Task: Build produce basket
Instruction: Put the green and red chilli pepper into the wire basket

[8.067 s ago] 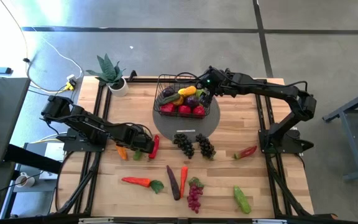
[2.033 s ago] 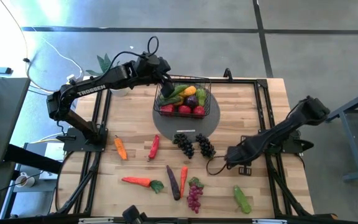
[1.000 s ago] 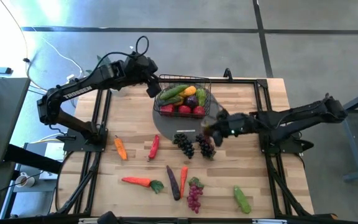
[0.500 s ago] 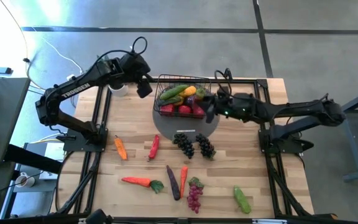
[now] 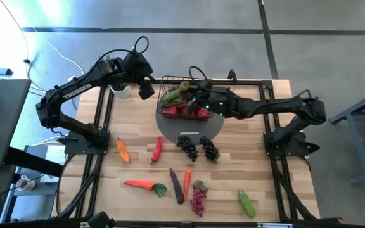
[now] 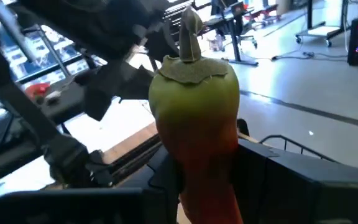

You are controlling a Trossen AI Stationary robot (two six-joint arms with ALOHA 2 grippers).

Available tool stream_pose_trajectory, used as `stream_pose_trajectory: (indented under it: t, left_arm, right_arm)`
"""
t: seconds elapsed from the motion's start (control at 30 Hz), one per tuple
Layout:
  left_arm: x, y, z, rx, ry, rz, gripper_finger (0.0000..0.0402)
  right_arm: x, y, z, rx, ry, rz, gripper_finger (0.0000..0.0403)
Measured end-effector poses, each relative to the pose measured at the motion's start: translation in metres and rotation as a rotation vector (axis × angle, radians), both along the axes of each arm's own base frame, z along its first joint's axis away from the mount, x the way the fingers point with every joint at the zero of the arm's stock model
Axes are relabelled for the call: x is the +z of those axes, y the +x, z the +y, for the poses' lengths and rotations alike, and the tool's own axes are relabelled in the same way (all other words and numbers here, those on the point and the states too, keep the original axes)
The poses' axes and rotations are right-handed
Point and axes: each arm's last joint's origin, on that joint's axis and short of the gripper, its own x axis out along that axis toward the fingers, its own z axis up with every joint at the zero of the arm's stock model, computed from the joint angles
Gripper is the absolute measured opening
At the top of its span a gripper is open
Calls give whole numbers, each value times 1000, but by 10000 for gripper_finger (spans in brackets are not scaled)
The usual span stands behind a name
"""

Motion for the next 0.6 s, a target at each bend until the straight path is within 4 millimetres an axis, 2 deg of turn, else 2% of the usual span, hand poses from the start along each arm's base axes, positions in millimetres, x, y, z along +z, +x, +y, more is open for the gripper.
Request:
stream_pose_trajectory:
  t: [0.2,0.33,0.47,0.6]
  left_arm:
    - [0,0,-1,-7,3,8,252]
    - [0,0,0,-5,3,7,252]
    - [0,0,0,-5,4,7,252]
    - [0,0,0,-5,4,6,252]
  right_arm:
    - [-25,22,-12,-33,38,-51,83]
    - [-48,33,-21,-61,121,-48,83]
    - [-69,42,-26,-76,199,-47,84]
    - [-82,47,-28,-92,258,-57,102]
